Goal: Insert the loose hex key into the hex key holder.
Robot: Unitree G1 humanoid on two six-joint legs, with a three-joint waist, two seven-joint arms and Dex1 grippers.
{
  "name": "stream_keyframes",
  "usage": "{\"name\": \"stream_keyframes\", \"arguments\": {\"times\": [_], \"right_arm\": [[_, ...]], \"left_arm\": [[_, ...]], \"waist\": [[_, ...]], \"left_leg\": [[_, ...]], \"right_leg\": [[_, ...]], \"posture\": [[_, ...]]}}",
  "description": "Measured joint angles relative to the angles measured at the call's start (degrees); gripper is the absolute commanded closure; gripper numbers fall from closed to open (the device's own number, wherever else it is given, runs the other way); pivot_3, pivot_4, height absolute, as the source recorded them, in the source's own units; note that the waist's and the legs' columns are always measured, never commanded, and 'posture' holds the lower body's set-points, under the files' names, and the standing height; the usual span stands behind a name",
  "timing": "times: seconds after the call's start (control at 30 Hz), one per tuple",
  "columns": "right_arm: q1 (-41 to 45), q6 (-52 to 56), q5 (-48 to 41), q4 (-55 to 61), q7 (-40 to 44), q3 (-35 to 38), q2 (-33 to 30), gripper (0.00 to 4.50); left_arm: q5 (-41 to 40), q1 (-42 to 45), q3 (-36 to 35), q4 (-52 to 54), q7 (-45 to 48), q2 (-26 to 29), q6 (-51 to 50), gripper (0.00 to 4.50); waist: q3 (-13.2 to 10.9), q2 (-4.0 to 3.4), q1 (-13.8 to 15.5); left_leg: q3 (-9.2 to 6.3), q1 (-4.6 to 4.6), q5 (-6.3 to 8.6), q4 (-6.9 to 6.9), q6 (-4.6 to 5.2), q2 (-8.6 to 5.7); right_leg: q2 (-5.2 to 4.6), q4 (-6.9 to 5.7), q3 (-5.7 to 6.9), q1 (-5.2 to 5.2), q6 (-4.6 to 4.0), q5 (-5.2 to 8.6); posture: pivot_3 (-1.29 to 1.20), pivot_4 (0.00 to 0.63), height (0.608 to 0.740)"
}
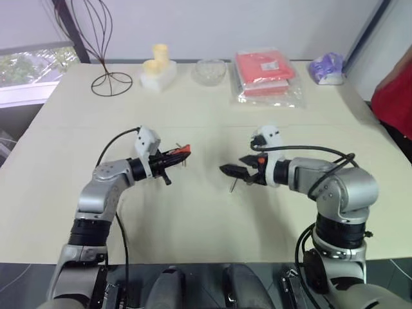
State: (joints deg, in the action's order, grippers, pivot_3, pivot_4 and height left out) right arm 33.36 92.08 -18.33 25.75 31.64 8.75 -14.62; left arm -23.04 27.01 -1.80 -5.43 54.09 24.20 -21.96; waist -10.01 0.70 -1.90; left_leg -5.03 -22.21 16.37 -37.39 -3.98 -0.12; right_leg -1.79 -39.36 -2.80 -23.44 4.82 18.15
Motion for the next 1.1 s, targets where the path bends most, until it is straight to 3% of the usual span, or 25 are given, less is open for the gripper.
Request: {"name": "stream_keyframes", "arguments": {"times": [0.67, 0.77, 0.9, 1.0, 1.1], "right_arm": [[-1.32, -0.49, -5.44, -6.22, -11.61, 0.66, 5.85, 0.03], [-1.18, -2.67, -4.92, -8.33, -12.34, -1.44, 5.97, 0.87], [-1.0, -8.0, -3.2, -12.32, -13.47, -7.31, 5.02, 2.76], [-1.11, -11.08, -1.94, -14.0, -13.73, -9.96, 3.25, 4.45], [-1.39, -12.7, -1.39, -14.7, -13.51, -12.11, 2.54, 4.49]], "left_arm": [[0.3, -1.63, 0.98, 1.03, -1.74, 0.56, 1.4, 4.5], [0.65, -1.63, 0.98, 1.03, -2.16, 0.45, 1.76, 4.5], [1.25, -1.65, 1.0, 1.03, -3.02, -0.07, 2.71, 4.5], [1.4, -1.66, 0.99, 0.99, -3.61, -0.38, 3.04, 4.5], [1.89, -1.76, 1.13, 0.95, -4.22, -0.87, 3.9, 4.5]], "waist": [[0.04, 0.03, -0.64], [0.1, 0.06, -0.68], [0.15, 0.09, -0.66], [0.34, 0.31, -0.69], [0.39, 0.3, -0.85]], "left_leg": [[0.01, 0.04, 0.0, 0.05, 0.0, 0.04], [0.04, 0.15, 0.0, 0.08, 0.01, 0.03], [0.03, 0.19, 0.0, 0.08, 0.01, 0.03], [0.04, 0.35, 0.01, 0.1, 0.01, 0.04], [0.09, 0.89, 0.07, 0.3, 0.12, 0.1]], "right_leg": [[0.07, -0.01, 0.0, -0.01, 0.0, 0.0], [0.09, -0.01, 0.0, 0.07, 0.01, 0.0], [0.08, 0.0, 0.0, 0.11, 0.01, 0.0], [0.09, 0.01, 0.0, 0.25, 0.0, 0.0], [0.16, 0.15, -0.03, 0.72, 0.0, 0.01]], "posture": [[0.0, 0.15, 0.74], [0.0, 0.15, 0.74], [0.0, 0.15, 0.74], [0.0, 0.15, 0.74], [0.0, 0.15, 0.74]]}}
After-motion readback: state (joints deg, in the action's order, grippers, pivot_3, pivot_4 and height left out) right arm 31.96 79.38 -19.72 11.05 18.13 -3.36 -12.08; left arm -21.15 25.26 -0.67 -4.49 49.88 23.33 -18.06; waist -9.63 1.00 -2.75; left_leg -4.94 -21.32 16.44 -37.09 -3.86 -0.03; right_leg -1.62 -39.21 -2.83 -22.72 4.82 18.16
